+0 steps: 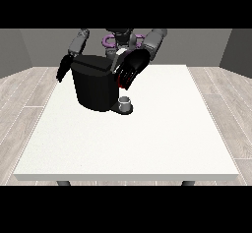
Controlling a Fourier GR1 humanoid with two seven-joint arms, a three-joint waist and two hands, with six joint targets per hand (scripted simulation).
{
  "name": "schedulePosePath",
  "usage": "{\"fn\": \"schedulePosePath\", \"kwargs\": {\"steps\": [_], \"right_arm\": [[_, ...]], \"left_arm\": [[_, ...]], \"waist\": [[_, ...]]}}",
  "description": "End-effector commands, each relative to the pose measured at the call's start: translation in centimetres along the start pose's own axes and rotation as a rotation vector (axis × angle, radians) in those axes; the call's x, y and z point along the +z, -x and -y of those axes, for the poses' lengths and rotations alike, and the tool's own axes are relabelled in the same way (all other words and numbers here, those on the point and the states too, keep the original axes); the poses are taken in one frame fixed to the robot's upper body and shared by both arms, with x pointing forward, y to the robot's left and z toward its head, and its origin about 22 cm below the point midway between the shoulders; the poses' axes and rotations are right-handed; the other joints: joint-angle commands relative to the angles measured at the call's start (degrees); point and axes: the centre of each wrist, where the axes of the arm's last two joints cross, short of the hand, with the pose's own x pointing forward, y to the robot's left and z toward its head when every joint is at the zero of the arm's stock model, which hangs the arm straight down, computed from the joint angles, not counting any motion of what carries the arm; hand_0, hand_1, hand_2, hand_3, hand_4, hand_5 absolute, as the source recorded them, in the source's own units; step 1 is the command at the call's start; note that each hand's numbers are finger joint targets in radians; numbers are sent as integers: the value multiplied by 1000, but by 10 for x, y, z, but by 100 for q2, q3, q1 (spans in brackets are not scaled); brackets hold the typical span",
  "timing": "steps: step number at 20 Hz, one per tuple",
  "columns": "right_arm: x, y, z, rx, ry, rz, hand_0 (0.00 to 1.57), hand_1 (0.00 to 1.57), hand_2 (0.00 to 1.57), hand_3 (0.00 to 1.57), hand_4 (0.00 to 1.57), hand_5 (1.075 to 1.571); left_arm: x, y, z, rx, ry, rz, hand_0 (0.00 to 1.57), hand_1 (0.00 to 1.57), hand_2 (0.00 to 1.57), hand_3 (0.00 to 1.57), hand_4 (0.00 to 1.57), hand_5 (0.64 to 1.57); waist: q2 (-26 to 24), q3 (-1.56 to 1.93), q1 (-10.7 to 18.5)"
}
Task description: Insert the coffee pod into the coffee machine and close the lid
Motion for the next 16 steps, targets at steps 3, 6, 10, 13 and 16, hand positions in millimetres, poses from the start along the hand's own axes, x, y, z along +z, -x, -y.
{"fn": "schedulePosePath", "kwargs": {"steps": [3,6,10,13,16], "right_arm": [[4,9,4,-8,13,-27,0,0,0,0,133,1571],[6,22,20,-21,-3,-78,0,0,0,0,0,1571],[24,68,33,-26,60,-224,0,0,0,0,0,1571],[57,91,10,-36,60,-233,0,0,0,0,0,1571],[60,95,28,-17,53,-292,0,0,0,0,0,1571]], "left_arm": [[0,2,27,17,36,-39,0,0,362,253,0,1571],[2,3,47,52,69,-58,0,0,221,146,0,1571],[-4,-21,82,133,192,-51,0,0,0,52,0,1571],[11,-2,94,160,227,-16,0,0,85,0,0,1571],[22,-9,146,429,161,-31,0,0,130,0,0,1571]], "waist": [[-209,-12,57],[-523,-12,250],[-1164,-9,815],[-1409,-11,1009],[-1863,-19,1142]]}}
